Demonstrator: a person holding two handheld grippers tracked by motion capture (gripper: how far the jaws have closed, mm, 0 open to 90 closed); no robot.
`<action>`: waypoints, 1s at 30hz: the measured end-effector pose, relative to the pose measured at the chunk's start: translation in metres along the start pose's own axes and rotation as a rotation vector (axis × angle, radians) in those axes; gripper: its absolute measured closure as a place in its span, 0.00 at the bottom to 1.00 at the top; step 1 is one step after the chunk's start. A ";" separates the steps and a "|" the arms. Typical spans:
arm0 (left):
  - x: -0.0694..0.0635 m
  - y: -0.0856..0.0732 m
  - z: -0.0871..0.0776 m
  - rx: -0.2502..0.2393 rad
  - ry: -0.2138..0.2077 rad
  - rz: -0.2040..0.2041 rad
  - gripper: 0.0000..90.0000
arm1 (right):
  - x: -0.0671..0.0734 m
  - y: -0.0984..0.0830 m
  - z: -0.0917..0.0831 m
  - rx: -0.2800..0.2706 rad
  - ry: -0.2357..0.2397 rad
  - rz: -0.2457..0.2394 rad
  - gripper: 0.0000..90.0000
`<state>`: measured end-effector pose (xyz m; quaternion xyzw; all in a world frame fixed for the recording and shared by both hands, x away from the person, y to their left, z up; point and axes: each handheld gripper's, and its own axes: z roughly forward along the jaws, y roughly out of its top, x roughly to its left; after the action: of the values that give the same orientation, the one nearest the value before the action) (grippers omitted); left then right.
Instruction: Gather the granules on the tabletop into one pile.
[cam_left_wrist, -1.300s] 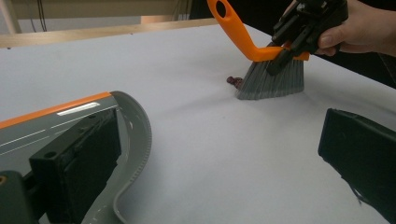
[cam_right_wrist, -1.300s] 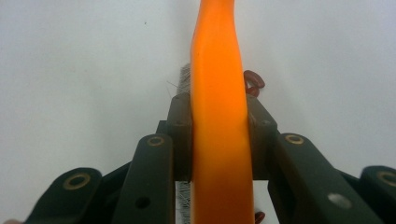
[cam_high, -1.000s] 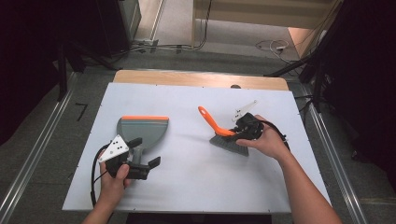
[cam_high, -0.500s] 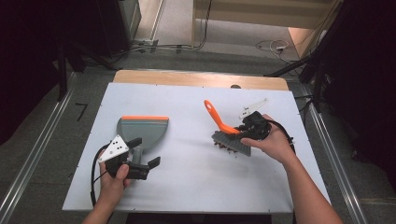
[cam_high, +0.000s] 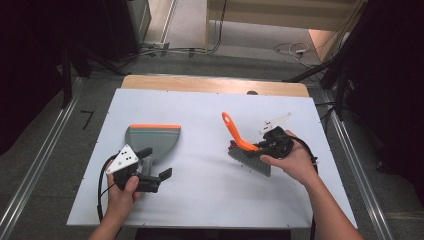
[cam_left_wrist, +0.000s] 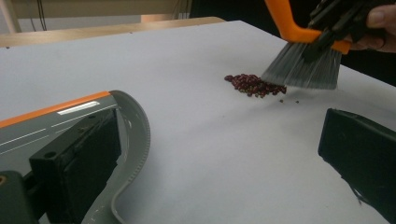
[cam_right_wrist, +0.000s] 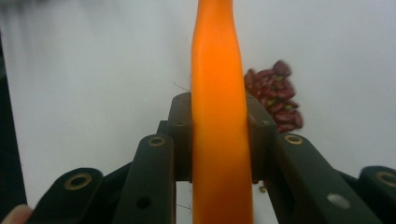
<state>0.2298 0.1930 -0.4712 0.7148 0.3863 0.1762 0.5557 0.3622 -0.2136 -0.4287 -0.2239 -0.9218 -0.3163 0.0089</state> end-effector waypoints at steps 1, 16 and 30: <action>0.000 0.000 0.000 0.000 -0.001 0.000 0.00 | 0.001 0.000 0.006 0.023 0.007 -0.015 0.76; 0.001 0.000 -0.002 0.002 0.002 0.002 0.00 | -0.012 0.009 0.030 0.051 -0.028 -0.014 0.76; 0.000 0.000 0.000 0.000 0.003 0.005 0.00 | -0.005 -0.007 -0.008 -0.084 -0.044 0.077 0.76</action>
<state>0.2296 0.1934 -0.4716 0.7154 0.3853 0.1787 0.5547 0.3628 -0.2253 -0.4271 -0.2664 -0.8984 -0.3491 -0.0086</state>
